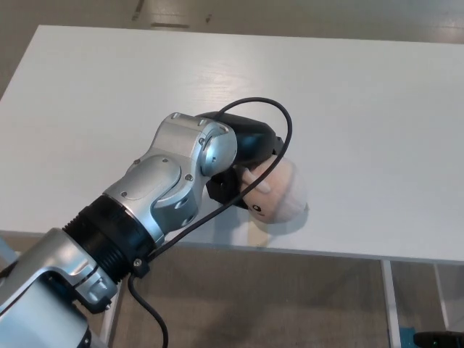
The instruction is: Use the left hand to take the pink dumpling toy on a person's hand and put it on the desk.
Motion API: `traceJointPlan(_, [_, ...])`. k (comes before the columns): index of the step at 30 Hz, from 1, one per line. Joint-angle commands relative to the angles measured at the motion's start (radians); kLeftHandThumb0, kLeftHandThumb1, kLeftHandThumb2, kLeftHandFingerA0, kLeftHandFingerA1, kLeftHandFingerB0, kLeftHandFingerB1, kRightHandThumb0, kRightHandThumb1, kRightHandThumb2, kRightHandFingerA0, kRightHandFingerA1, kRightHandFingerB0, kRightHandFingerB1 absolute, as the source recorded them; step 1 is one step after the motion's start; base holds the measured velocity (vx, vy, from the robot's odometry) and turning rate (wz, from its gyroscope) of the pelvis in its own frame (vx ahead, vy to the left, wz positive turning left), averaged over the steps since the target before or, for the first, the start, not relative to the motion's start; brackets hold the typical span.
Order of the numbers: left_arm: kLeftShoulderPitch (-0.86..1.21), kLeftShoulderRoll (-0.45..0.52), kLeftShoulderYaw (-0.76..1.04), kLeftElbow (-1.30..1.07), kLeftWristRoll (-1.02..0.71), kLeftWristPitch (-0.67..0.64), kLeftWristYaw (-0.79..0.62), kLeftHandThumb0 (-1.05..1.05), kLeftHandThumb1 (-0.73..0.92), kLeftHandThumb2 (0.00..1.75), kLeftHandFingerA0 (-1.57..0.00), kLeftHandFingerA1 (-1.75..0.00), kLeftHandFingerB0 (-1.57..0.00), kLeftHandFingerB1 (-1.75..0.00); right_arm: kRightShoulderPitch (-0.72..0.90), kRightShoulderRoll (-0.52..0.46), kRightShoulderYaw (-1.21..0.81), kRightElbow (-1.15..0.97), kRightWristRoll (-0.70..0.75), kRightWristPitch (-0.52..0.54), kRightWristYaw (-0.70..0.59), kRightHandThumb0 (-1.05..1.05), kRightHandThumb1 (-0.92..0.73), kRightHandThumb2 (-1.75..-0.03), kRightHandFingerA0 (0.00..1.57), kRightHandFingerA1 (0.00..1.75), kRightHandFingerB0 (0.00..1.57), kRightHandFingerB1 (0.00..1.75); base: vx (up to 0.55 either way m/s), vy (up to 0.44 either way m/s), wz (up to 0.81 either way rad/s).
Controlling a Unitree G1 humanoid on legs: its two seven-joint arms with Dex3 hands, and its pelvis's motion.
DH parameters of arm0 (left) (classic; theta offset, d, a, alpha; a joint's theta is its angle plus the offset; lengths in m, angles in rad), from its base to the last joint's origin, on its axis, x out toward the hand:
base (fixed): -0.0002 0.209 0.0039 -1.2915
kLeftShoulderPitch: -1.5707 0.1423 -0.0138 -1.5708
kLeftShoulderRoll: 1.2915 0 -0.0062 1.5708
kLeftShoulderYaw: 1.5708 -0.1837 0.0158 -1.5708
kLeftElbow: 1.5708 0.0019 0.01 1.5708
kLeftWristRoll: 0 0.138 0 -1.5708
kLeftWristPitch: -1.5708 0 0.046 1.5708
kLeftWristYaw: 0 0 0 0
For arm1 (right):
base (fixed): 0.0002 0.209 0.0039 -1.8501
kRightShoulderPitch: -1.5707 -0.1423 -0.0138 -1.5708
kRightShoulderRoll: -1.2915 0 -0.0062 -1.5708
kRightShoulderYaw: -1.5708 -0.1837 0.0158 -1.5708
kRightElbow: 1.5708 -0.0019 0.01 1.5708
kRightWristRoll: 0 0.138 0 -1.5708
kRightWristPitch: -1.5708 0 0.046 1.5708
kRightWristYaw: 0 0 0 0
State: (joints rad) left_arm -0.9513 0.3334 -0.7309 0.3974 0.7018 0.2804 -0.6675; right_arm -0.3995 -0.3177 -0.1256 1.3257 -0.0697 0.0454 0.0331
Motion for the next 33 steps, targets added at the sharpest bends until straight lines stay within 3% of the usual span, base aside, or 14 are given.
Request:
traceJointPlan(1, [0.000, -0.002, 0.005, -0.003, 0.026, -0.017, -0.019, -0.29, 0.83, 0.65, -0.59, -0.42, -0.45, -0.37, 0.006, -0.008, -0.001, 0.002, -0.003, 0.008, 0.004, -0.24, -0.67, -0.60, 0.66, 0.45, 0.56, 0.43, 0.00, 0.000, 0.00])
traceJointPlan(11, [-0.019, 0.016, 0.046, -0.029, -0.001, -0.026, -0.047, -0.27, 0.83, 0.65, -0.78, -0.50, -0.46, -0.37, 0.005, -0.004, 0.002, 0.002, -0.004, 0.010, 0.007, -0.24, -0.67, -0.60, 0.65, 0.45, 0.56, 0.43, 0.00, 0.000, 0.00])
traceJointPlan(12, [-0.032, 0.023, 0.064, -0.035, -0.011, -0.029, -0.050, -0.27, 0.82, 0.64, -0.85, -0.81, -0.52, -0.39, 0.005, -0.005, 0.001, 0.001, -0.003, 0.010, 0.007, -0.24, -0.67, -0.60, 0.65, 0.44, 0.56, 0.43, 0.00, 0.000, 0.00])
traceJointPlan(13, [-0.046, 0.030, 0.086, -0.042, -0.020, -0.034, -0.053, -0.27, 0.82, 0.64, -0.85, -0.81, -0.52, -0.39, 0.005, -0.006, 0.001, 0.000, -0.002, 0.009, 0.007, -0.24, -0.67, -0.60, 0.65, 0.44, 0.56, 0.43, 0.00, 0.000, 0.00])
traceJointPlan(14, [-0.050, 0.033, 0.100, -0.045, -0.023, -0.039, -0.054, -0.27, 0.80, 0.64, -0.76, -1.19, -0.61, -0.42, 0.005, -0.007, 0.000, -0.001, -0.001, 0.010, 0.007, -0.24, -0.67, -0.60, 0.64, 0.44, 0.56, 0.43, 0.00, 0.000, 0.00])
traceJointPlan(16, [-0.058, 0.049, 0.128, -0.060, -0.031, -0.050, -0.057, -0.28, 0.80, 0.64, -0.84, -1.03, -0.66, -0.44, 0.005, -0.007, 0.000, 0.000, -0.001, 0.010, 0.008, -0.25, -0.67, -0.60, 0.64, 0.44, 0.56, 0.43, 0.00, 0.000, 0.00])
traceJointPlan(19, [-0.080, 0.082, 0.177, -0.080, -0.052, -0.060, -0.070, -0.28, 0.79, 0.64, -0.81, -1.11, -0.67, -0.45, 0.005, -0.005, -0.001, 0.001, 0.000, 0.011, 0.008, -0.25, -0.67, -0.60, 0.64, 0.44, 0.56, 0.43, 0.00, 0.000, 0.00])
traceJointPlan(20, [-0.089, 0.094, 0.199, -0.085, -0.060, -0.061, -0.076, -0.28, 0.80, 0.64, -0.89, -0.87, -0.68, -0.45, 0.006, -0.004, -0.001, 0.002, -0.001, 0.010, 0.008, -0.25, -0.67, -0.60, 0.64, 0.44, 0.56, 0.42, 0.00, 0.000, 0.00])
traceJointPlan(24, [-0.111, 0.152, 0.271, -0.082, -0.081, -0.101, -0.068, -0.25, 0.80, 0.64, -0.81, -1.21, -0.80, -0.51, 0.010, -0.007, -0.001, 0.004, -0.001, 0.009, 0.009, -0.25, -0.67, -0.60, 0.64, 0.44, 0.56, 0.42, 0.00, 0.000, 0.00])
traceJointPlan(25, [-0.114, 0.163, 0.281, -0.078, -0.085, -0.110, -0.067, -0.25, 0.80, 0.64, -0.81, -1.21, -0.80, -0.51, 0.011, -0.007, -0.001, 0.004, -0.002, 0.009, 0.009, -0.25, -0.67, -0.60, 0.64, 0.44, 0.56, 0.42, 0.00, 0.000, 0.00])
traceJointPlan(27, [-0.121, 0.188, 0.299, -0.061, -0.094, -0.128, -0.069, -0.27, 0.80, 0.64, -0.92, -0.54, -0.76, -0.48, 0.013, -0.007, -0.001, 0.004, -0.002, 0.008, 0.009, -0.25, -0.67, -0.60, 0.64, 0.44, 0.56, 0.42, 0.00, 0.000, 0.00])
traceJointPlan(30, [-0.128, 0.237, 0.338, -0.015, -0.113, -0.156, -0.073, -0.27, 0.80, 0.64, -0.95, -0.66, -0.80, -0.51, 0.018, -0.006, -0.004, 0.005, 0.001, 0.006, 0.009, -0.24, -0.68, -0.60, 0.64, 0.44, 0.56, 0.42, 0.00, 0.000, 0.00])
traceJointPlan(31, [-0.131, 0.245, 0.341, 0.002, -0.110, -0.152, -0.074, -0.27, 0.80, 0.64, -0.89, -0.53, -0.60, -0.41, 0.017, -0.006, -0.002, 0.005, -0.001, 0.007, 0.007, -0.24, -0.68, -0.60, 0.65, 0.44, 0.56, 0.42, 0.00, 0.000, 0.00])
traceJointPlan(33, [-0.132, 0.269, 0.348, 0.041, -0.110, -0.161, -0.077, -0.27, 0.80, 0.64, -0.74, -0.47, -0.58, -0.41, 0.017, -0.004, 0.001, 0.004, -0.004, 0.008, 0.005, -0.23, -0.68, -0.60, 0.65, 0.45, 0.56, 0.43, 0.00, 0.000, 0.00])
